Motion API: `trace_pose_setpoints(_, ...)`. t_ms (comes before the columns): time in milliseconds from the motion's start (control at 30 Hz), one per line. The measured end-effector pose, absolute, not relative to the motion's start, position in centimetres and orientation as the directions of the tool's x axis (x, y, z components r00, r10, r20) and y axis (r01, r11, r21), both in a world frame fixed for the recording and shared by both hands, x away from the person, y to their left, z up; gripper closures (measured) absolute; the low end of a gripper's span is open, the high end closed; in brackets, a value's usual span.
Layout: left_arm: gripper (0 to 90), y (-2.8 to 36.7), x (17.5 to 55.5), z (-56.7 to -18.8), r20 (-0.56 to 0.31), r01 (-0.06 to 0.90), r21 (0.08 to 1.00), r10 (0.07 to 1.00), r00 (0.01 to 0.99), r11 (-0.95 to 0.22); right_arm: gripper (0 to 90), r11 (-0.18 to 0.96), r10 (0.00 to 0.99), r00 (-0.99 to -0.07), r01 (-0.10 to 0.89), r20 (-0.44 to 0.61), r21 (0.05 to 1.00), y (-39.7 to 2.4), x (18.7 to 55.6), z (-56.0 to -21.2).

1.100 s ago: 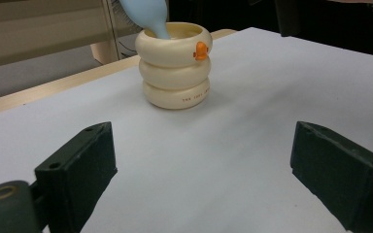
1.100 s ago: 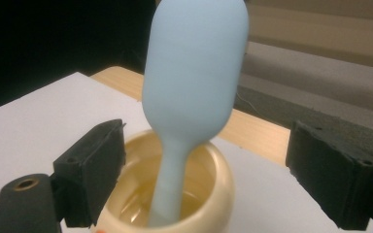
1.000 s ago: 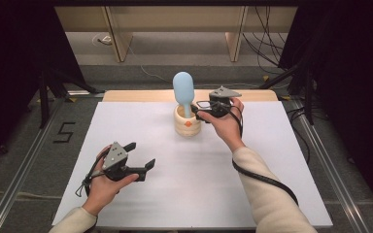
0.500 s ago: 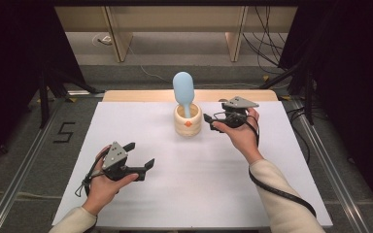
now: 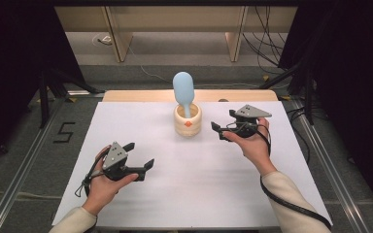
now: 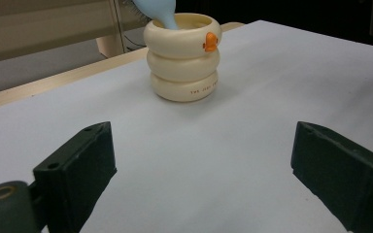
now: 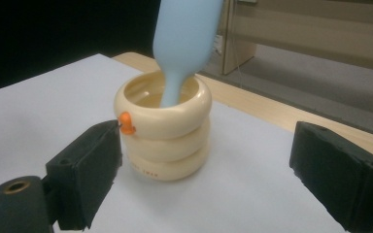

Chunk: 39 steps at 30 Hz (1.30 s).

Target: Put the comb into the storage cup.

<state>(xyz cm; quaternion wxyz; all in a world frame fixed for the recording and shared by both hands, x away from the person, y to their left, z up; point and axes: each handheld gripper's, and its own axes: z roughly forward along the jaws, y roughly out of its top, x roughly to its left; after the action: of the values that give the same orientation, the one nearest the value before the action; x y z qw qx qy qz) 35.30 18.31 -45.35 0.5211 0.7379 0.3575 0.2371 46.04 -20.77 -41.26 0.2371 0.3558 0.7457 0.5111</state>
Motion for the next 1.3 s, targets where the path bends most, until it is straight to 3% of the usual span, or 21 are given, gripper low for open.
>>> trace_pose_setpoints(1033,7.0,18.6,34.0,-45.3,-0.014,0.287,0.933,0.776,0.631,-0.216,11.8,0.287,0.733,-0.680,0.284,-0.019,0.915,-25.6,38.3,-43.9)
trace_pose_setpoints(1300,3.1,19.1,33.7,-45.4,-0.002,0.299,0.924,0.782,0.624,-0.236,11.8,0.290,0.733,-0.680,0.295,-0.013,0.911,-26.7,37.0,-44.7)
